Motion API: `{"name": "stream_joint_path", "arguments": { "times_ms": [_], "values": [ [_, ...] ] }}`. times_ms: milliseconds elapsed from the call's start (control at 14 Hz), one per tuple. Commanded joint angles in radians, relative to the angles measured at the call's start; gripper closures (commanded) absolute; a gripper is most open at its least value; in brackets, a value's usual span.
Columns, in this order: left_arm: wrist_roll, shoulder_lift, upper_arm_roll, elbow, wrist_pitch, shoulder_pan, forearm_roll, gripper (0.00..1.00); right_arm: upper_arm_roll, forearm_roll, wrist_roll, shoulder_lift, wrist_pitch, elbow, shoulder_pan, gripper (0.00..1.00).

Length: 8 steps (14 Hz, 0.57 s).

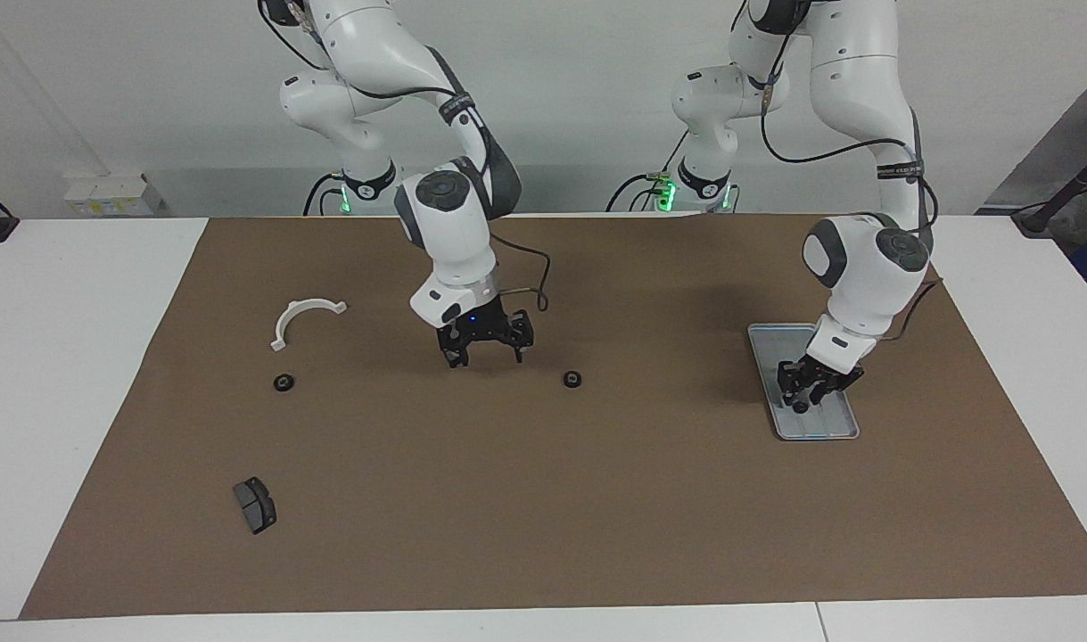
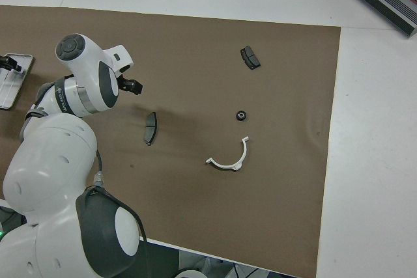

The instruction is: Place bearing gear from tray to pile

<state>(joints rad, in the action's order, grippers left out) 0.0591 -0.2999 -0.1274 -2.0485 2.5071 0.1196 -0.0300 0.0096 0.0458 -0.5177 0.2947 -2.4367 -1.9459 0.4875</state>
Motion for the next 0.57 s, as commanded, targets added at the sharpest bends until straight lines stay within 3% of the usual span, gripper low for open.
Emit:
{"name": "stream_joint_path", "arguments": {
  "times_ms": [0, 214, 498],
  "values": [
    [0.01, 0.002, 0.008, -0.019, 0.039, -0.009, -0.004, 0.55, -0.005, -0.084, -0.108, 0.121, 0.008, 0.114, 0.039, 0.0],
    [0.011, -0.001, 0.008, -0.021, 0.042, -0.011, -0.004, 0.66, -0.002, -0.123, -0.166, 0.193, 0.06, 0.234, 0.069, 0.0],
    [0.015, -0.002, 0.008, -0.019, 0.041, -0.011, -0.004, 0.8, -0.002, -0.124, -0.182, 0.274, 0.054, 0.312, 0.131, 0.0]
  ]
}}
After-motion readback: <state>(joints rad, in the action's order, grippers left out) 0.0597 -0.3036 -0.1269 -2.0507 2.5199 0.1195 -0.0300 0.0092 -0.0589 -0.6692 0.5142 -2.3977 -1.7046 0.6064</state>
